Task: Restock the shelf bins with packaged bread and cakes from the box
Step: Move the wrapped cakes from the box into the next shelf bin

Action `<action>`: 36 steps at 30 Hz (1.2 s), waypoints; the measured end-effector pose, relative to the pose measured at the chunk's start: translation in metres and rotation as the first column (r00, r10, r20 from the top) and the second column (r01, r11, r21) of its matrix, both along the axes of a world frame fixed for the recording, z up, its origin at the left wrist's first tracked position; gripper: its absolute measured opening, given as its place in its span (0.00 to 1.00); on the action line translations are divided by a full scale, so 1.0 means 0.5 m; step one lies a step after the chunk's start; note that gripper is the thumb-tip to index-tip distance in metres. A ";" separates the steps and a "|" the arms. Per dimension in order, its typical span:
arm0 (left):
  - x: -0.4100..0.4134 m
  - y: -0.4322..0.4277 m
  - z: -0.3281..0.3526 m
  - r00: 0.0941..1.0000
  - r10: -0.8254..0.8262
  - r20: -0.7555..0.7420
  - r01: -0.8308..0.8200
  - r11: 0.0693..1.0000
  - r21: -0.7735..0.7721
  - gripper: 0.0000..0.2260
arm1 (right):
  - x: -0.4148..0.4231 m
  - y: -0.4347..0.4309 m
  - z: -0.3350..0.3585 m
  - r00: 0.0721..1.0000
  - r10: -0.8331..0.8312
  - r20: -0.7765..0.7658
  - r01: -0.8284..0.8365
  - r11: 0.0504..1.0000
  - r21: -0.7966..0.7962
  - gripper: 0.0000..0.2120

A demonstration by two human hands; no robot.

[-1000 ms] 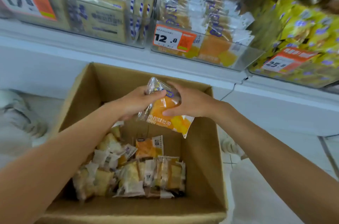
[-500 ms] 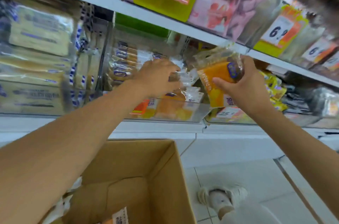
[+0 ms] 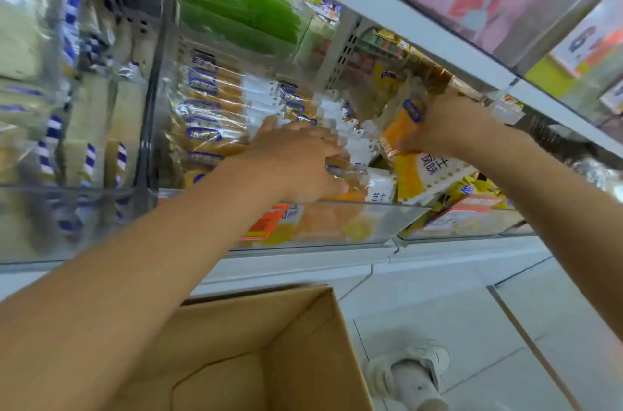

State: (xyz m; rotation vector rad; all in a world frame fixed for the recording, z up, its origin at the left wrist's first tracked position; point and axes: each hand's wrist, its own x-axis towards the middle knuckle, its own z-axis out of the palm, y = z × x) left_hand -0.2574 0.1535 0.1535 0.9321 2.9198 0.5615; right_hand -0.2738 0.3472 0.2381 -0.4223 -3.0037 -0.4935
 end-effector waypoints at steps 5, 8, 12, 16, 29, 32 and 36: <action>-0.009 0.007 -0.015 1.000 0.029 -0.012 -0.029 0.999 0.020 0.26 | 0.005 -0.018 0.010 0.993 -0.001 0.121 -0.009 0.997 0.080 0.21; -0.003 0.005 -0.013 0.998 0.043 -0.035 -0.043 0.999 0.007 0.24 | 0.017 -0.017 0.044 0.967 -0.068 0.245 0.035 0.990 0.135 0.25; -0.017 0.004 -0.022 0.999 0.038 -0.023 -0.038 0.999 -0.019 0.25 | 0.024 0.020 0.023 0.980 -0.042 0.195 0.039 0.999 0.021 0.27; -0.024 0.005 -0.028 0.999 0.035 -0.016 -0.036 0.999 -0.029 0.26 | 0.011 -0.001 0.027 0.983 0.022 0.184 -0.039 0.995 0.086 0.24; -0.025 0.007 -0.030 0.999 0.033 0.016 -0.032 0.999 -0.018 0.29 | -0.055 0.017 -0.033 0.954 0.213 0.210 -0.146 0.944 -0.295 0.19; -0.022 0.007 -0.027 1.000 0.028 0.012 -0.027 0.999 -0.023 0.30 | -0.028 0.016 -0.058 0.932 0.349 0.091 -0.295 0.883 -0.365 0.29; -0.017 0.006 -0.022 0.999 0.035 0.015 -0.035 0.999 -0.030 0.29 | 0.015 0.025 -0.142 0.922 0.360 0.145 -0.264 0.856 -0.445 0.34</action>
